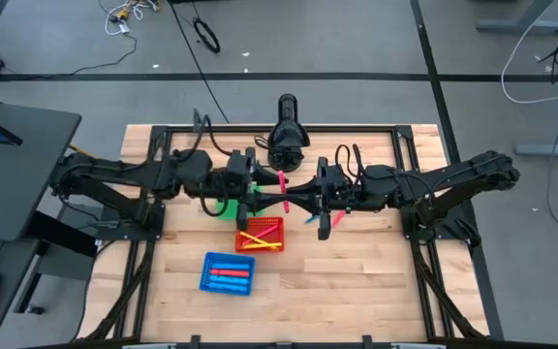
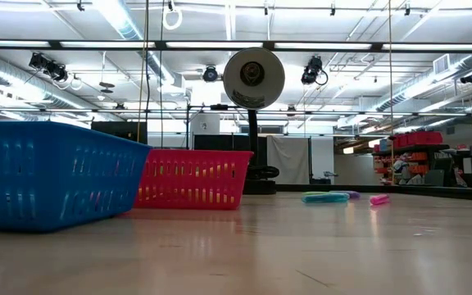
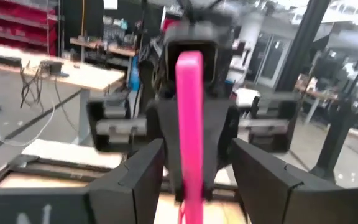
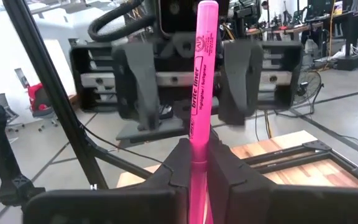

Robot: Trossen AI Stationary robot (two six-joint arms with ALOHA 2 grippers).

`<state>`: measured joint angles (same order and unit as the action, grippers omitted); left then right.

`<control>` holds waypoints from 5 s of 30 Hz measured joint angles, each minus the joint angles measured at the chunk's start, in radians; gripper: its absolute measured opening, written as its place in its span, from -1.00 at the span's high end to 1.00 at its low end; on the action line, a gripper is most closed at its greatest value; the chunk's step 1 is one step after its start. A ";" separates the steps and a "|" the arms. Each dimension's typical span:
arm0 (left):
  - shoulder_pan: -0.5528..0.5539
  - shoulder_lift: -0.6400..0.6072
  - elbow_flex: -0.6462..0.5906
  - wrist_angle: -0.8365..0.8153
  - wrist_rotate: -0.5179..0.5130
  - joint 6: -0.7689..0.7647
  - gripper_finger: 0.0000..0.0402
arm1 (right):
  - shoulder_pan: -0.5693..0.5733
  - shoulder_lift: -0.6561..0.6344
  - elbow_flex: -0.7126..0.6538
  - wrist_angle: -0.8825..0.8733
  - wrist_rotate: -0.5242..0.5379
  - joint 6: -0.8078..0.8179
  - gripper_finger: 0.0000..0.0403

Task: Pick & Place Markers
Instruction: Put the pink marker pen into the red bin, then put the purple pen into the green bin

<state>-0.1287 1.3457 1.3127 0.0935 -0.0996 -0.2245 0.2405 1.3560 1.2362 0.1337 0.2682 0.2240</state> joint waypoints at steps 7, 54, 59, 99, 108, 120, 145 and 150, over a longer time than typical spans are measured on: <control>0.000 0.013 -0.002 -0.005 0.000 -0.022 0.26 | 0.009 0.000 0.000 0.002 0.000 -0.011 0.89; 0.003 -0.025 -0.001 -0.296 0.076 -0.091 0.82 | 0.023 -0.099 0.000 -0.073 -0.006 -0.094 -0.18; 0.003 -0.026 -0.001 -0.441 0.078 -0.106 0.82 | 0.023 -0.110 0.000 -0.067 -0.006 -0.102 -0.18; 0.041 0.474 0.352 -1.325 0.100 0.064 0.82 | 0.023 -0.114 0.000 0.113 -0.006 -0.138 -0.14; 0.027 0.576 0.351 -1.294 0.066 0.083 0.82 | 0.023 -0.114 0.000 0.125 -0.006 -0.141 -0.14; 0.006 0.682 0.351 -1.201 0.070 0.102 0.82 | 0.023 -0.114 0.000 0.129 -0.006 -0.162 -0.14; 0.027 0.743 0.348 -1.121 0.133 0.106 0.29 | 0.023 -0.114 0.000 0.118 -0.005 -0.184 -0.14; 0.027 0.743 0.348 -1.128 0.174 0.113 0.06 | 0.023 -0.114 0.000 0.117 -0.005 -0.184 -0.14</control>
<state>-0.1013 2.0890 1.6608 -1.0343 0.0743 -0.1111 0.2634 1.2415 1.2358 0.2508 0.2630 0.0395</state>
